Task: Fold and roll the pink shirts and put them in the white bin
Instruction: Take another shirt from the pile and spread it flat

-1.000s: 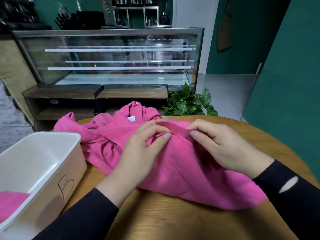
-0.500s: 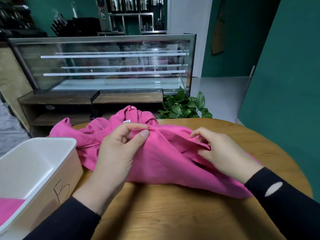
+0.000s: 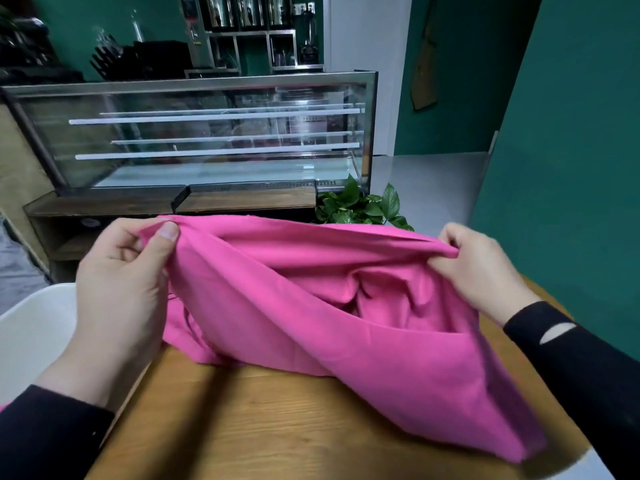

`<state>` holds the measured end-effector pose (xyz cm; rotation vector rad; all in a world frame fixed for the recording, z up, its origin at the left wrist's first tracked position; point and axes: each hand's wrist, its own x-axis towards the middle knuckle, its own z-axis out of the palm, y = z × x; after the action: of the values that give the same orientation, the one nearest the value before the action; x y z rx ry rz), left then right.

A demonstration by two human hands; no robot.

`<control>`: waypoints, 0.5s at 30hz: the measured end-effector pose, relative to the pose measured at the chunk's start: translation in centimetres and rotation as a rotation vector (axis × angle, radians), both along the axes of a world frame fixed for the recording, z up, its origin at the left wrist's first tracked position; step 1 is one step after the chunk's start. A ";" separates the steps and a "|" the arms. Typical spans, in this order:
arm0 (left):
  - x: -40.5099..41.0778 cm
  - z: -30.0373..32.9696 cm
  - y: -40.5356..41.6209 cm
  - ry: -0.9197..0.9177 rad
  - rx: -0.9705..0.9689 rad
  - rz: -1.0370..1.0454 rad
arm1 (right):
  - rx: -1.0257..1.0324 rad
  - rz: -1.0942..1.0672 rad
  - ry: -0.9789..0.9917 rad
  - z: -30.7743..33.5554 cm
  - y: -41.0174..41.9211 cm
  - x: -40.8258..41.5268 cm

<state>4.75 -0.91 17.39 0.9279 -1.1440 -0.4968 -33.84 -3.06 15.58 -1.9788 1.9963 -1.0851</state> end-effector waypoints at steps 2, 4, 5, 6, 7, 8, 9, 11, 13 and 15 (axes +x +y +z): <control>1.0 0.4 -0.8 0.027 -0.019 0.033 | 0.014 -0.018 0.121 1.1 -0.3 -0.9; 2.2 0.8 -1.8 0.055 -0.024 0.049 | 0.093 -0.049 0.208 1.6 -0.3 -2.0; 2.7 1.0 -2.4 0.042 -0.017 0.068 | 0.128 -0.079 0.230 1.8 -0.3 -2.8; 3.1 1.1 -2.9 0.022 -0.006 0.098 | 0.154 -0.113 0.249 2.0 -0.2 -3.5; 3.7 1.1 -3.3 0.006 0.000 0.123 | 0.176 -0.148 0.270 2.3 0.0 -4.1; 4.2 1.2 -3.7 -0.008 0.008 0.149 | 0.201 -0.174 0.287 2.6 0.1 -4.7; 4.6 1.3 -4.0 -0.023 0.020 0.178 | 0.226 -0.198 0.297 2.9 0.3 -5.3; 5.9 1.4 -4.8 -0.051 0.037 0.232 | 0.248 -0.250 0.312 3.3 0.8 -6.6; 7.7 1.3 -5.5 -0.037 0.081 0.255 | 0.238 -0.295 0.280 3.9 1.4 -7.8; 9.7 0.8 -5.9 -0.047 0.122 0.257 | 0.211 -0.317 0.158 4.6 1.7 -9.2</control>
<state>14.40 -6.82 18.23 1.1798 -1.0262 -0.3393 -43.01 -1.39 20.21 -1.7305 2.4560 -0.7472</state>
